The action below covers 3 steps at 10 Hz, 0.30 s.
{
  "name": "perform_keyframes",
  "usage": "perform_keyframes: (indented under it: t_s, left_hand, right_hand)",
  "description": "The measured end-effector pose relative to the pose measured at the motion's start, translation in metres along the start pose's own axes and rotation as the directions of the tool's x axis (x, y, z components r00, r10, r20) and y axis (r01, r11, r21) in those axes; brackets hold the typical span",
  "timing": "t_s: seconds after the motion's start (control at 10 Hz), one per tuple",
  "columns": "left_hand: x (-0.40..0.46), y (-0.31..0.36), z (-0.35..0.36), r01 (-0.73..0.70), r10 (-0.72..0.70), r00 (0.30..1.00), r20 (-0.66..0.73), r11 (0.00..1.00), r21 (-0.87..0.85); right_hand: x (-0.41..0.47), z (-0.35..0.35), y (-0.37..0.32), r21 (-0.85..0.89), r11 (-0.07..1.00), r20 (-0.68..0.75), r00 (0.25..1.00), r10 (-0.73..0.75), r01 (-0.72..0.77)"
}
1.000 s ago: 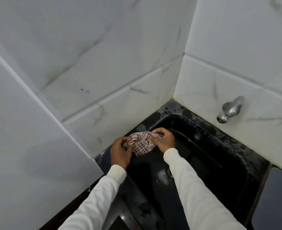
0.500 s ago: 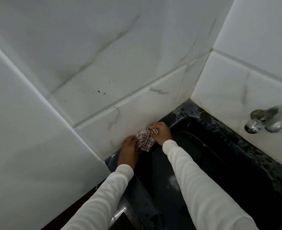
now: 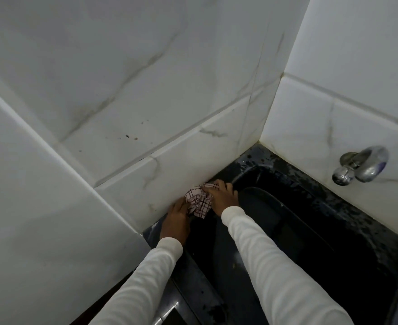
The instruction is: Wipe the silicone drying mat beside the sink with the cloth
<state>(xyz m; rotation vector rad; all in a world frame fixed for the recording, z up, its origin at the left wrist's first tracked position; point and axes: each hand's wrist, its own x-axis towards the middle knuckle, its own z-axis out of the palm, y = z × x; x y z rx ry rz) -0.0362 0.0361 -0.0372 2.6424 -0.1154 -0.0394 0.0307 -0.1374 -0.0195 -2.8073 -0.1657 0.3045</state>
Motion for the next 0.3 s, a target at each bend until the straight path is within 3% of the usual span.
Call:
perform_keyframes:
  t_s: [0.1,0.3]
  left_hand:
    - [-0.001,0.010,-0.005,0.039,-0.040,0.999,0.019,0.996,0.078]
    - [0.003,0.059,-0.018,-0.049,0.058,0.998,-0.011,0.918,0.394]
  right_hand:
    - [-0.012,-0.004,0.011,0.064,0.998,0.044,0.999,-0.032,0.029]
    - [-0.060,-0.035,0.057,0.245,0.969,-0.145,0.989,-0.010,0.045]
